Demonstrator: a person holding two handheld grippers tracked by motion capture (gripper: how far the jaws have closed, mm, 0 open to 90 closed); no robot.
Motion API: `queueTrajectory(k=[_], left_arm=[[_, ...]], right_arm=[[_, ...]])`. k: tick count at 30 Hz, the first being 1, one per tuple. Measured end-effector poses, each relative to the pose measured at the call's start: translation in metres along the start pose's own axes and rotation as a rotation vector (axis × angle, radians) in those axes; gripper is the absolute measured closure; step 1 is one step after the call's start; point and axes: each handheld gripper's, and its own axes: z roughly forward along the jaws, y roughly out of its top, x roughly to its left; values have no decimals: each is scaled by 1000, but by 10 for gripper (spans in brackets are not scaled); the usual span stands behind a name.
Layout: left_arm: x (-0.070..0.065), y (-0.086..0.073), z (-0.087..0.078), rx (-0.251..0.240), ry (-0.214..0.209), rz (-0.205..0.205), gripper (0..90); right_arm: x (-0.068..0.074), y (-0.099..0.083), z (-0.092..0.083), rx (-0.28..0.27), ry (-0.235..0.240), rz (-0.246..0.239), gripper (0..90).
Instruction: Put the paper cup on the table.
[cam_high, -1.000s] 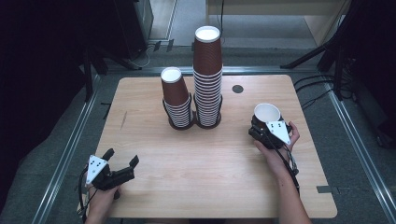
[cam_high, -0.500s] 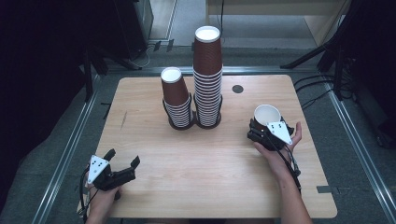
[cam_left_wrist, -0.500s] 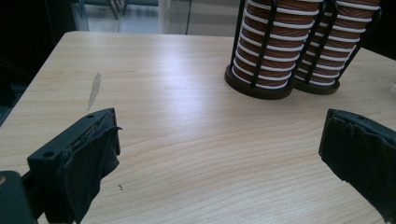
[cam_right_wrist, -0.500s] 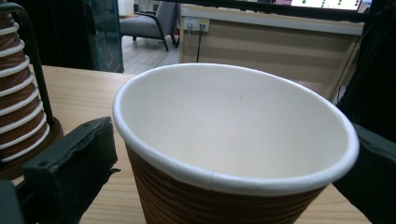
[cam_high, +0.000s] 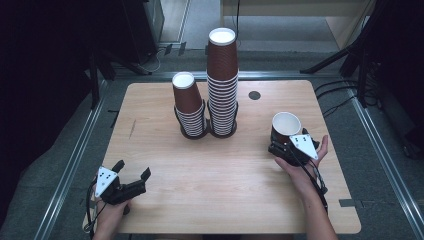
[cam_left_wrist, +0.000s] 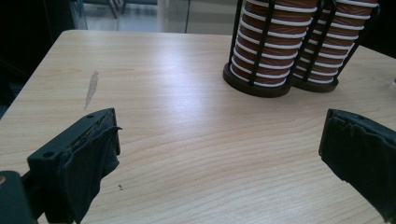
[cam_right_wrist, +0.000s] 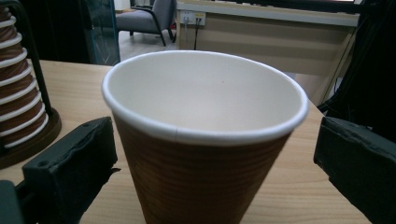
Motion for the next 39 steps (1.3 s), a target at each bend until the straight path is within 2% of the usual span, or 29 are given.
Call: queueTrajectory(k=[12,17,29,39], left_arm=[[0,-2,0,8,3,1,0],[0,-3,0,10,7,2,0],[-1,-4,-3,15,7,3,0],[-3,-7,-9,19,2,12,0]], right_arm=[[-15,-6,-32,-16,6,-41,0],[-28,-8,-47,-28,-4,-30,0],[-51,-13,-82,-48,-24,-41,0],[-75,-22,-107,-52,-61,-17,0]])
